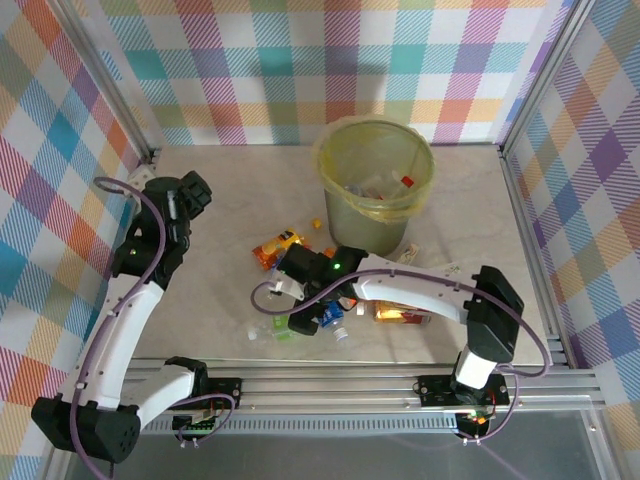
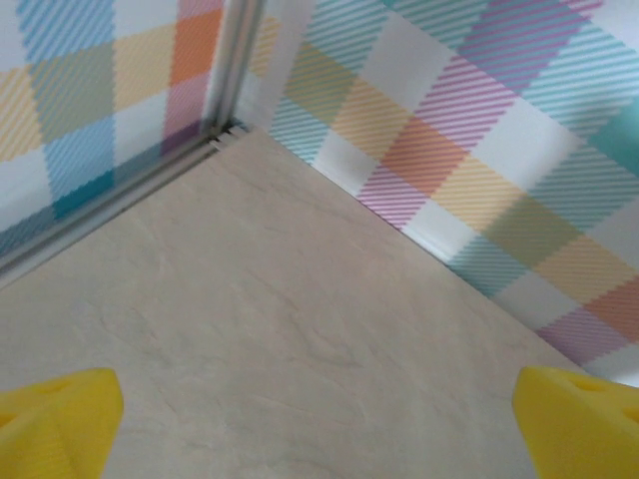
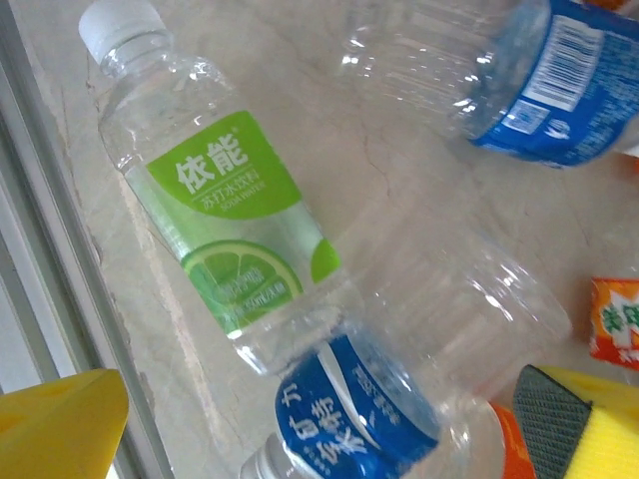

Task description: Put the plastic bottles in the bin

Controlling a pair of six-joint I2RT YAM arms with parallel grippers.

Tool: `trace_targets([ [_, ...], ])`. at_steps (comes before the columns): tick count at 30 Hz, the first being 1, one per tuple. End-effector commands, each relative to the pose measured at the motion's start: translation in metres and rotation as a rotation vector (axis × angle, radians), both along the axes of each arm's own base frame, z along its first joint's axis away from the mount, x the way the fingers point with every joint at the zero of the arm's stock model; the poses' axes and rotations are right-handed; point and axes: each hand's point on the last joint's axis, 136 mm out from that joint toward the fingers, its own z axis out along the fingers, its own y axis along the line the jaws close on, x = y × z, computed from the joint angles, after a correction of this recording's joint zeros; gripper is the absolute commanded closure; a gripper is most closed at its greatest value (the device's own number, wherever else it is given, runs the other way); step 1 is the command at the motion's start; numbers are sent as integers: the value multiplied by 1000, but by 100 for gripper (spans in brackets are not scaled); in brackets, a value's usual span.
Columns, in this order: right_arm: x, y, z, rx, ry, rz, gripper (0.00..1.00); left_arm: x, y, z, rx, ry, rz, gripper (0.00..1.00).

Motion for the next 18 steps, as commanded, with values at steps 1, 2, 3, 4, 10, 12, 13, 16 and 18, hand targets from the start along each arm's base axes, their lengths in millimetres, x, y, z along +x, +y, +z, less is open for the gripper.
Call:
trace_targets([
  [1,-5,12,-3,-16,-2,84,0,-6,17,4,0,-30,87,0],
  [2,-6,15,-6,-23,2,96,0,-6,17,3,2,-24,89,0],
  [3,-6,17,-9,-30,3,106,0,-6,18,2,4,-19,91,0],
  [4,-8,19,-13,-43,3,121,0,-6,18,1,5,-13,91,0],
  [10,-10,29,-30,-95,-7,177,0,-2,21,-10,16,27,108,0],
  [12,-10,32,-34,-108,-11,192,0,-1,22,-12,17,36,108,0],
  [13,-11,34,-37,-114,-13,201,0,0,22,-14,19,44,112,0],
  [16,-11,39,-46,-132,-14,221,0,1,25,-16,23,57,119,0],
  [18,-11,42,-51,-138,-12,234,0,1,25,-19,25,67,120,0],
])
